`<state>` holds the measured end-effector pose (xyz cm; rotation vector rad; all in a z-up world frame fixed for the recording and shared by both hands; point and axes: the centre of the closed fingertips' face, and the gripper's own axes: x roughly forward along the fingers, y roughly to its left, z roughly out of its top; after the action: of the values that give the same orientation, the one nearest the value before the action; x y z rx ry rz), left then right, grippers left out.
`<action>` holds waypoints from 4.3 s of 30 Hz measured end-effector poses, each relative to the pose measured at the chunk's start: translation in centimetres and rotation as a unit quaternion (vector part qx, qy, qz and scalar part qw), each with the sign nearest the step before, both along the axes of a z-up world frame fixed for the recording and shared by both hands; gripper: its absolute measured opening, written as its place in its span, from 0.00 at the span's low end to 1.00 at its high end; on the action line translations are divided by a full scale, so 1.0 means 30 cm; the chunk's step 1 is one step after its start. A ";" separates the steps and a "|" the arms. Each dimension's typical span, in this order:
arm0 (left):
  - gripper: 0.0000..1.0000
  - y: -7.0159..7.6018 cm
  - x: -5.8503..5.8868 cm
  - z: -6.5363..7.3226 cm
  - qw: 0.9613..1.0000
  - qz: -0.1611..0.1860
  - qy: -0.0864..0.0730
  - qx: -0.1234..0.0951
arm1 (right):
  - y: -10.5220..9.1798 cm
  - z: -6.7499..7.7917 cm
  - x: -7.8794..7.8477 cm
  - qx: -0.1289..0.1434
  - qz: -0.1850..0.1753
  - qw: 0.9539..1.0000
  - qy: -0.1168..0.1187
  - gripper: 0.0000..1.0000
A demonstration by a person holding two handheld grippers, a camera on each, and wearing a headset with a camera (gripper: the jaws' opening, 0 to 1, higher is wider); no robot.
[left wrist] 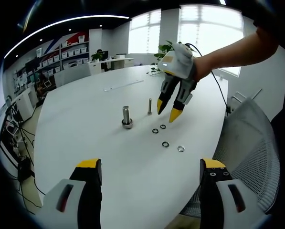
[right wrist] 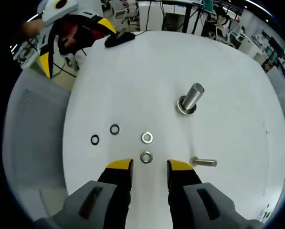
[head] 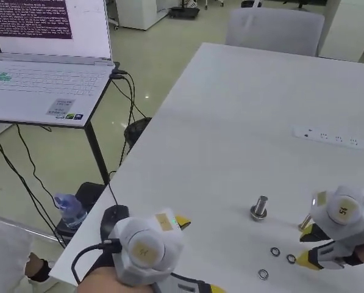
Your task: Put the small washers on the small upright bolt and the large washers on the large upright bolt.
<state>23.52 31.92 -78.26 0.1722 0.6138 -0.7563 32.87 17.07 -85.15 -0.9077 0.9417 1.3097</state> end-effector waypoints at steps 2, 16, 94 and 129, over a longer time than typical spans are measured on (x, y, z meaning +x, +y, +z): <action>0.84 -0.001 -0.003 -0.001 1.000 -0.001 0.001 -0.001 | 0.002 -0.011 -0.003 -0.001 0.002 1.000 0.000 0.30; 0.82 0.000 -0.016 -0.007 1.000 -0.009 0.008 0.001 | 0.015 -0.078 -0.016 -0.015 0.007 1.000 0.002 0.29; 0.84 -0.012 0.003 -0.053 0.999 -0.014 0.030 0.028 | -0.085 0.186 0.187 -0.037 -0.041 0.998 -0.021 0.12; 0.78 -0.004 0.004 -0.047 0.999 -0.019 0.034 0.023 | -0.027 0.131 0.216 -0.053 -0.039 0.998 -0.013 0.12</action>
<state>23.64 31.79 -79.67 0.2014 0.6944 -0.7879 39.35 16.28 -81.21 -0.9567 1.0249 1.1879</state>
